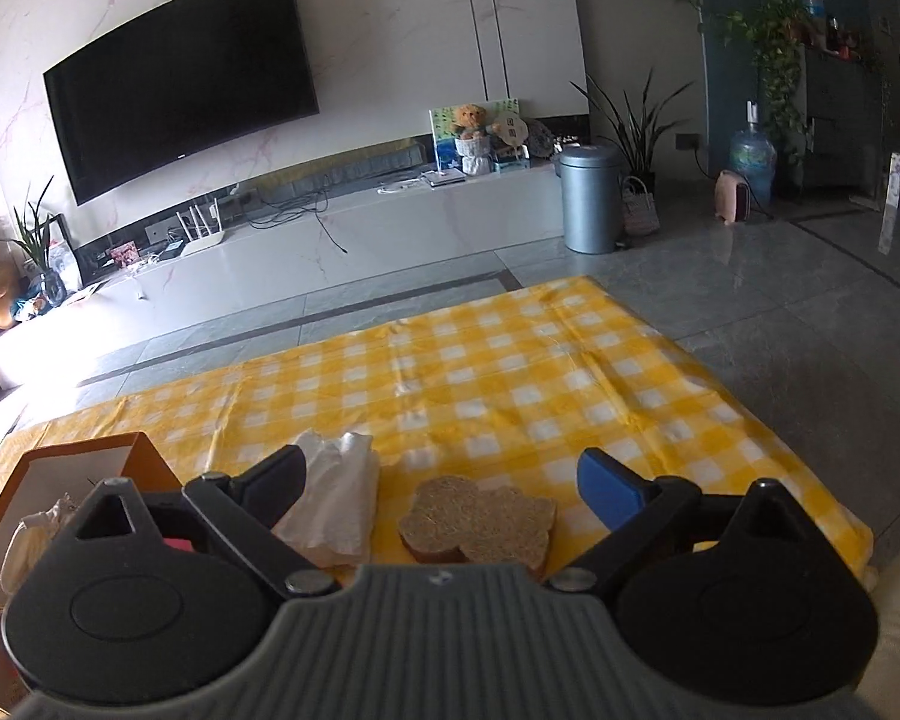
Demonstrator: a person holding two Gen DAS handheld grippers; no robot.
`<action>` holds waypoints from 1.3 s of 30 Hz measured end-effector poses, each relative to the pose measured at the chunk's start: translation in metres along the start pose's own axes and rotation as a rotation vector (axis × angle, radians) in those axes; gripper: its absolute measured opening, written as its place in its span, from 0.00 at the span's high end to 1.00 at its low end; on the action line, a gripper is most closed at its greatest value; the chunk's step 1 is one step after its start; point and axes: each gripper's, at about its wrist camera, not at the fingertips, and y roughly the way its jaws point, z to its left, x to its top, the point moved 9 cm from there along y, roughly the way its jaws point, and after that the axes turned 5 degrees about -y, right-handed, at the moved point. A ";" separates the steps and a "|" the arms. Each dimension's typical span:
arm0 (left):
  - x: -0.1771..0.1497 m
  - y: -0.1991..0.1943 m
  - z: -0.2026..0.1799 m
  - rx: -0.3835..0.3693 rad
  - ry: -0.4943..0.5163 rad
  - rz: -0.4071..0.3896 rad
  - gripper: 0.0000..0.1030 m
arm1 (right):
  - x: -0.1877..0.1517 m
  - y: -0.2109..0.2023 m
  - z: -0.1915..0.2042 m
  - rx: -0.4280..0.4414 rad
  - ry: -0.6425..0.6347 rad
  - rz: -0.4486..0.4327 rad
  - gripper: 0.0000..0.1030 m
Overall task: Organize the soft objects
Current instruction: 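Move both open grippers back over the cloth toward the coir pad and paper towels, then grasp the brown coir bear-shaped pad with the right gripper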
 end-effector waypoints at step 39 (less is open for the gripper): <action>-0.036 0.089 -0.023 -0.019 0.192 0.275 0.16 | -0.084 0.175 -0.017 -0.017 -0.465 0.306 0.24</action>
